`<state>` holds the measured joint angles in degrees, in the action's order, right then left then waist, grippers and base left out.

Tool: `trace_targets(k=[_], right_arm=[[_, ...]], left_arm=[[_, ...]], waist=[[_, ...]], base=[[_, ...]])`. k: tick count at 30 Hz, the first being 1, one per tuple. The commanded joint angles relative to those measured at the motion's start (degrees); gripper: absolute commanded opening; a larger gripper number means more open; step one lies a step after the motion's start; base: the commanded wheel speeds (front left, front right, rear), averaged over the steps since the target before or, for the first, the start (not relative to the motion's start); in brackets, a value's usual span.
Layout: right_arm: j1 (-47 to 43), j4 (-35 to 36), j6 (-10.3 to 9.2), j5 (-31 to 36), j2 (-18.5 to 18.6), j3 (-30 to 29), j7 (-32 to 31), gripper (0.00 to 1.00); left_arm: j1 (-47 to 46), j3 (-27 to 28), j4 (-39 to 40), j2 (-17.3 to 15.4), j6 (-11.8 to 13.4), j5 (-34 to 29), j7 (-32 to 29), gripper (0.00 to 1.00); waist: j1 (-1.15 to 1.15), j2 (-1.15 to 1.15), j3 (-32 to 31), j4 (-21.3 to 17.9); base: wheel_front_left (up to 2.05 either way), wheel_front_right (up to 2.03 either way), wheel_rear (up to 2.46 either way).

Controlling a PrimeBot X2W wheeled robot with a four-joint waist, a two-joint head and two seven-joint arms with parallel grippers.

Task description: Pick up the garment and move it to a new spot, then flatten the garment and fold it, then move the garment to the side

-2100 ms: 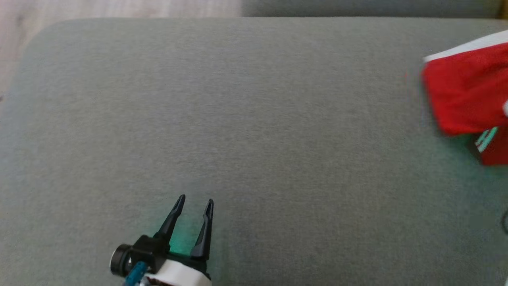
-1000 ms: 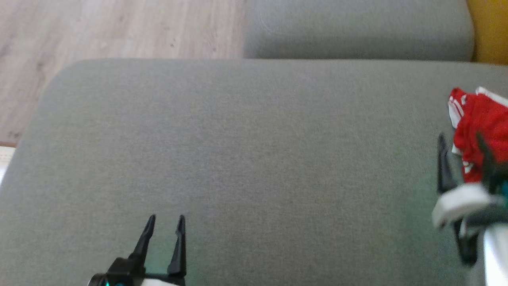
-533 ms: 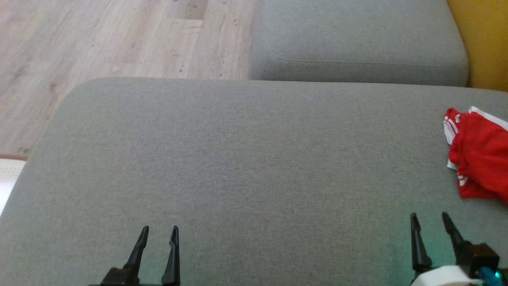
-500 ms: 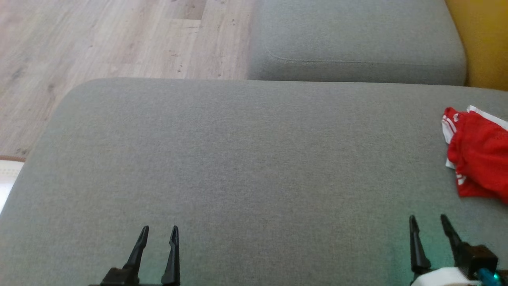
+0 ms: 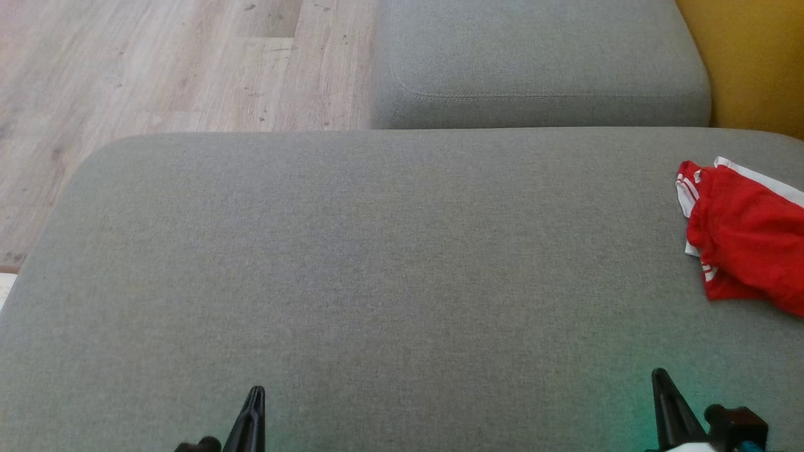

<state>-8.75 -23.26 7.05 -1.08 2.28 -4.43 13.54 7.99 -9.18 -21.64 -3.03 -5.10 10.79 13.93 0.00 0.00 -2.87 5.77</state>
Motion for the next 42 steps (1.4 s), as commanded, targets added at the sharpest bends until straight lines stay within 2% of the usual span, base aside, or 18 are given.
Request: trace_targets(k=[1,42], right_arm=[[1.47,1.4,0.01,-1.36,0.06,-0.51,-0.25,0.0],[5.58,4.29,0.15,-30.88,0.23,-0.75,-6.52,0.0]], left_arm=[[-1.62,0.37,1.59,0.0,-0.06,1.25,-0.22,0.0],[-5.73,5.41,3.55,0.05,-0.82,27.48,-6.85,0.0]], waist=[[0.0,0.0,0.02,-0.03],[0.0,0.0,1.01,-1.91]], base=[[0.0,0.0,0.0],[0.0,0.0,0.0]])
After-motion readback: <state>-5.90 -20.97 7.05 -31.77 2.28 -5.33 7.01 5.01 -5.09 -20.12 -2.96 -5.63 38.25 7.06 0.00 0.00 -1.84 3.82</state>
